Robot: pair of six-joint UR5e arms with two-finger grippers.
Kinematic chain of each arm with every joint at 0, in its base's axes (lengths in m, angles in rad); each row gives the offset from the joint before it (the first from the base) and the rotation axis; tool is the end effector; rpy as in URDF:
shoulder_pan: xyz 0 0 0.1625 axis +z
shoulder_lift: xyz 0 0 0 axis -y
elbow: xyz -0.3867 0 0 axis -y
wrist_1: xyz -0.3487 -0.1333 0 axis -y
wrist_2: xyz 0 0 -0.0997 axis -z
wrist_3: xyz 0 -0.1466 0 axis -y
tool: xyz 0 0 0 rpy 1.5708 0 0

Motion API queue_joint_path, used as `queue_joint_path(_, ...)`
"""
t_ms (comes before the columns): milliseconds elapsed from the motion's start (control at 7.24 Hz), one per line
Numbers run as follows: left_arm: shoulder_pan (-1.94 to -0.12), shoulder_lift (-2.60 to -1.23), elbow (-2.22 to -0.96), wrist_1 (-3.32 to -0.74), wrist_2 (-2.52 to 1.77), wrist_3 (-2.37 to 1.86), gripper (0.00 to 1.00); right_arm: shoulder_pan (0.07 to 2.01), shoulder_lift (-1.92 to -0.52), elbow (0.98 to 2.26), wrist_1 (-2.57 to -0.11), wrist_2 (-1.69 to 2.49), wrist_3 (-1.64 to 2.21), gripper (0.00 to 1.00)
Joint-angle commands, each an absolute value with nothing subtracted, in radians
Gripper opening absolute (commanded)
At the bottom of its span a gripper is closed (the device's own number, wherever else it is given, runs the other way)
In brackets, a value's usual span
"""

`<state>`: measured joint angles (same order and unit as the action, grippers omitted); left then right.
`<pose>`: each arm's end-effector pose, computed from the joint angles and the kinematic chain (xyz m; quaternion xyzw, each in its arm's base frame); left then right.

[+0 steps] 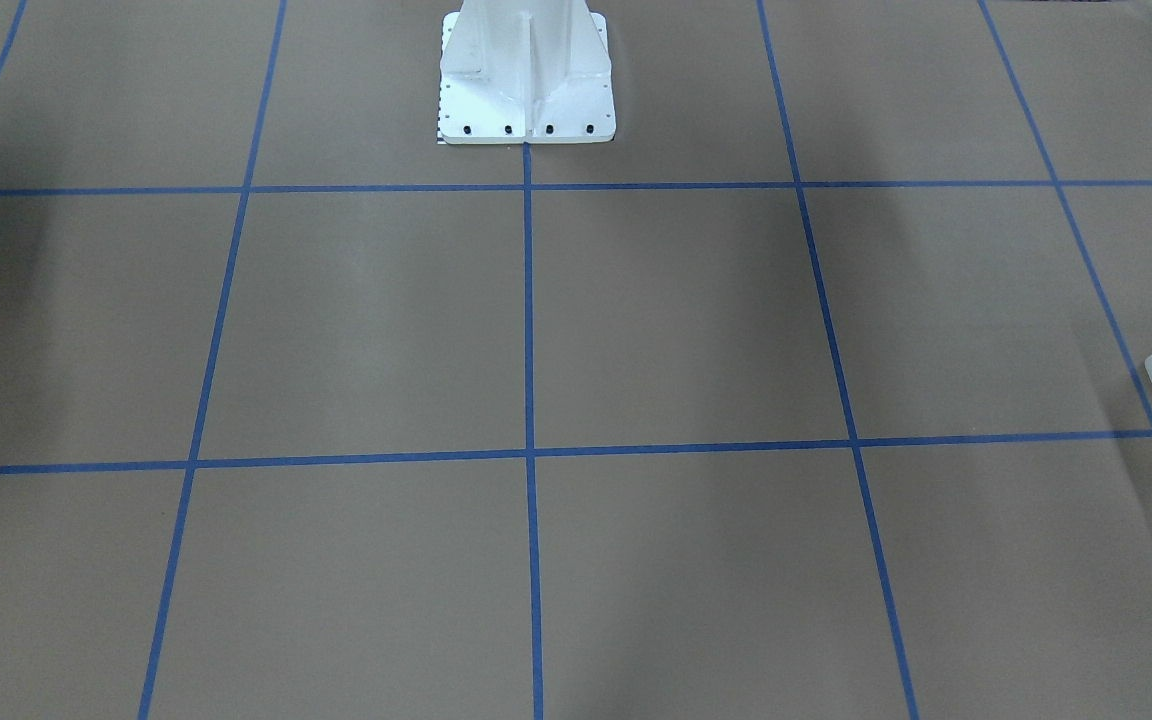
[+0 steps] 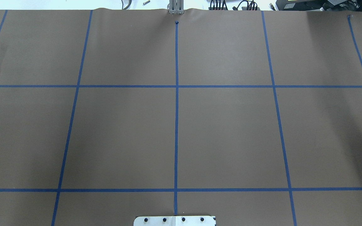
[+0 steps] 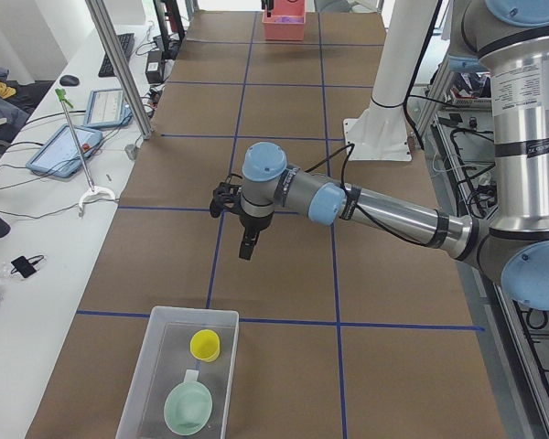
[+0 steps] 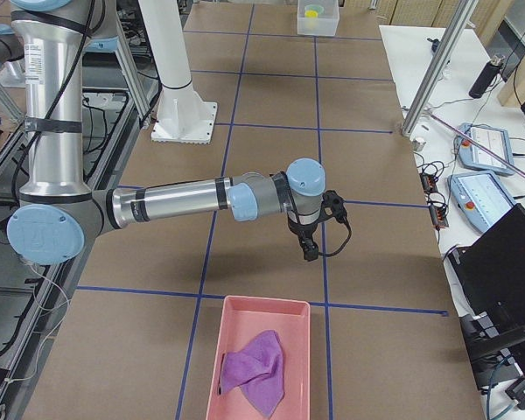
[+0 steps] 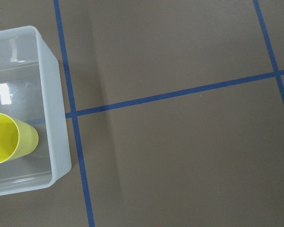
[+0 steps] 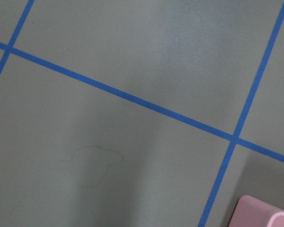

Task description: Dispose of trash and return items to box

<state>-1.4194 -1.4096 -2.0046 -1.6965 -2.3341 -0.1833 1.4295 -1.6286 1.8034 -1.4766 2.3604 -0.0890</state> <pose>0.0298 -0.4069 0.5093 0.1202 0.3906 0.0592 0.9108 -0.0337 -0.4443 0.5609 0.1138 -0.3843 -0.1563 0.9028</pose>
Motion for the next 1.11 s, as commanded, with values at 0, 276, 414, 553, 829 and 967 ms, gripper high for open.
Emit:
queue_joint_path(0, -1.422, -1.410, -2.006, -1.698, -2.326, -0.190, 0.98, 1.434, -1.638, 1.824, -1.479, 2.349, -0.090, 1.00)
queue_joint_path(276, -1.422, -1.407, -2.005, -1.703, -2.321, -0.181, 0.98, 1.434, -1.640, 1.827, -1.477, 2.350, -0.089, 1.00)
queue_joint_path(414, -1.414, -1.420, -1.975, -1.703, -2.307, -0.178, 0.98, 1.434, -1.640, 1.825, -1.477, 2.349, -0.089, 1.00)
queue_joint_path(553, -1.414, -1.422, -1.977, -1.703, -2.309, -0.178, 0.98, 1.434, -1.637, 1.825, -1.477, 2.344, -0.090, 1.00)
queue_joint_path(829, -1.410, -1.424, -1.962, -1.704, -2.312, -0.183, 0.98, 1.434, -1.631, 1.829, -1.477, 2.318, -0.089, 1.00)
queue_joint_path(967, -1.410, -1.425, -1.965, -1.703, -2.318, -0.187, 0.98, 1.434, -1.632, 1.829, -1.477, 2.318, -0.089, 1.00)
